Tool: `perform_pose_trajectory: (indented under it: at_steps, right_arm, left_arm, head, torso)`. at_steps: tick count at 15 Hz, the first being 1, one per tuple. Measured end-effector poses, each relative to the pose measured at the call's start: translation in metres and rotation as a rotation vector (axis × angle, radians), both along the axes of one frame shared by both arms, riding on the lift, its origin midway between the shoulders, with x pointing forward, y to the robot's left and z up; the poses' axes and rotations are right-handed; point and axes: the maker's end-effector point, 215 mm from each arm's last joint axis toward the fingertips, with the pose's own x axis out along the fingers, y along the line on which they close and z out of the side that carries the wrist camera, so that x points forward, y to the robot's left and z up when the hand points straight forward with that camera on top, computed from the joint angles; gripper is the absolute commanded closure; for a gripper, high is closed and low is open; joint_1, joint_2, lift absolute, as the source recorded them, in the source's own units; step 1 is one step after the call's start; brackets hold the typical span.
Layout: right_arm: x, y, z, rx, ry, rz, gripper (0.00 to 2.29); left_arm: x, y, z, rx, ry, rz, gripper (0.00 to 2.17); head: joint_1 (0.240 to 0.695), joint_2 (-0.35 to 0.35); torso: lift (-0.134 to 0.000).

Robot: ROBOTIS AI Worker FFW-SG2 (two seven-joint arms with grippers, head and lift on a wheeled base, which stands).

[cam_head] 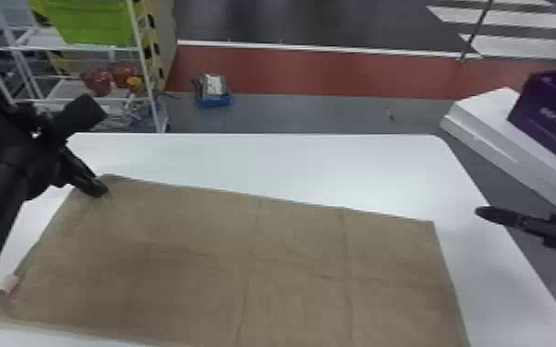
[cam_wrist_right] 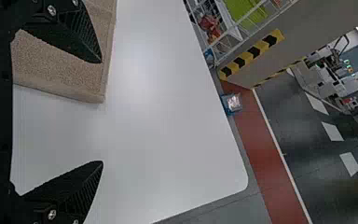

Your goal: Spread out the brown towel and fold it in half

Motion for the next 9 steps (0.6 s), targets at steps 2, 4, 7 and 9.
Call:
perform_pose_trajectory:
  at_steps: [2, 4, 7, 9]
  right_arm:
    - [0.002, 0.004, -0.002, -0.006, 0.004, 0.008, 0.12]
    - [0.005, 0.012, -0.005, -0.016, 0.010, 0.024, 0.12]
    - [0.010, 0.032, -0.014, -0.032, 0.029, 0.063, 0.12]
    - [0.013, 0.047, -0.023, -0.053, 0.051, 0.087, 0.13]
  left_arm:
    - [0.000, 0.002, 0.001, 0.005, 0.000, 0.000, 0.72]
    - [0.000, 0.004, 0.001, 0.009, -0.002, 0.004, 0.72]
    - [-0.005, 0.007, -0.005, 0.008, 0.009, 0.006, 0.72]
    - [-0.008, 0.007, -0.010, 0.007, 0.014, 0.004, 0.72]
  head:
    - [0.695, -0.089]
    - [0.695, -0.077]
    - [0.695, -0.058]
    - [0.695, -0.045]
  torso:
    - [-0.134]
    - [-0.134]
    - [-0.134]
    - [-0.134]
